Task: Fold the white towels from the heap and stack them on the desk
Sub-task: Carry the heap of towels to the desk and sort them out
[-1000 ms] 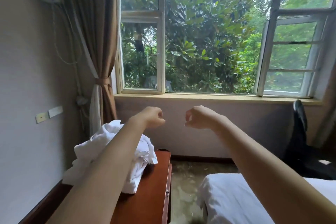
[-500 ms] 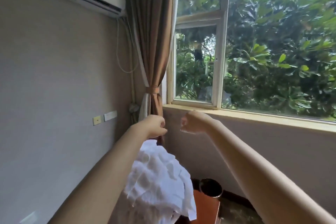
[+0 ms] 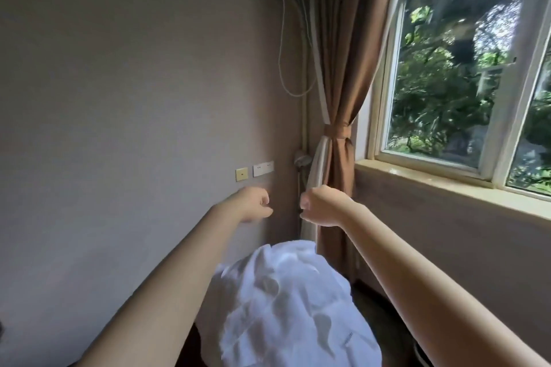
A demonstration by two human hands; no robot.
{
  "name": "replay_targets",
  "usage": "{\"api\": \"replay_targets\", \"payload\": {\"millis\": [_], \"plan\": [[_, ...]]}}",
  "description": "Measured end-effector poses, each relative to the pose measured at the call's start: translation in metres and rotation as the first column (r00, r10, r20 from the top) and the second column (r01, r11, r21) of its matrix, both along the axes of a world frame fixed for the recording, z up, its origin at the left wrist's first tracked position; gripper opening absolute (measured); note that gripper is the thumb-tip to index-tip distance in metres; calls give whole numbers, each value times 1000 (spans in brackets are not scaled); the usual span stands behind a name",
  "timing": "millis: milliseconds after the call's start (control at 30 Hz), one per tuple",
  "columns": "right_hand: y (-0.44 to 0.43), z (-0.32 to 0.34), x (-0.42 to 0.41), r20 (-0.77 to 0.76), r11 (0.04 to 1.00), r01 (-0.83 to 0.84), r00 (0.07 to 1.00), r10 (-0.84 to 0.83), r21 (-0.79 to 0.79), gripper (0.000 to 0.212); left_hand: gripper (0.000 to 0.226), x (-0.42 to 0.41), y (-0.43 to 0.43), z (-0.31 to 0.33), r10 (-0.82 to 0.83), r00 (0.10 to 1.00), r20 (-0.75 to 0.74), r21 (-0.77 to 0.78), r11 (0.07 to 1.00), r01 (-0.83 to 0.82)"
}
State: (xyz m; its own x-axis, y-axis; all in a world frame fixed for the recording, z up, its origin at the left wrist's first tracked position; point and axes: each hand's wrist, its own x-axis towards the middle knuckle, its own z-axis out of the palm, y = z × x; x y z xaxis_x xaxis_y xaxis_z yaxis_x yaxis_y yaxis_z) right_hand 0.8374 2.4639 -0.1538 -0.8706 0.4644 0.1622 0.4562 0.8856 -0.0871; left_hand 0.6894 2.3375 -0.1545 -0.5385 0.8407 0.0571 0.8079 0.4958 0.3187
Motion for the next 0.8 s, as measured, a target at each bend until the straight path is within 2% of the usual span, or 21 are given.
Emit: {"api": "replay_targets", "payload": {"millis": [267, 367, 467, 533, 600, 700, 800], "plan": [[-37, -86, -57, -27, 973, -186, 983, 184, -135, 35, 12, -40, -65, -81, 224, 955, 193, 24, 972, -233], [-50, -120, -57, -15, 972, -194, 981, 194, -134, 44, 20, -40, -83, -123, 268, 917, 295, 39, 956, -292], [-59, -155, -51, -50, 986, -130, 991, 126, -102, 57, 25, -33, -91, -162, 286, 895, 342, 30, 949, -314], [-62, -179, -43, -128, 997, -33, 991, 24, -66, 70, 28, -25, -92, -186, 292, 894, 340, 50, 944, -327], [-62, -202, -35, -179, 990, 83, 978, -102, -113, 79, 40, -18, -90, -206, 324, 872, 367, 82, 923, -377], [-54, -234, -24, -158, 956, 170, 965, -211, -238, 74, 53, -6, -83, -236, 354, 789, 503, 56, 897, -438], [-47, -249, -17, -164, 963, 140, 970, -180, -231, 67, 77, 4, -72, -253, 371, 642, 671, -15, 872, -488]]}}
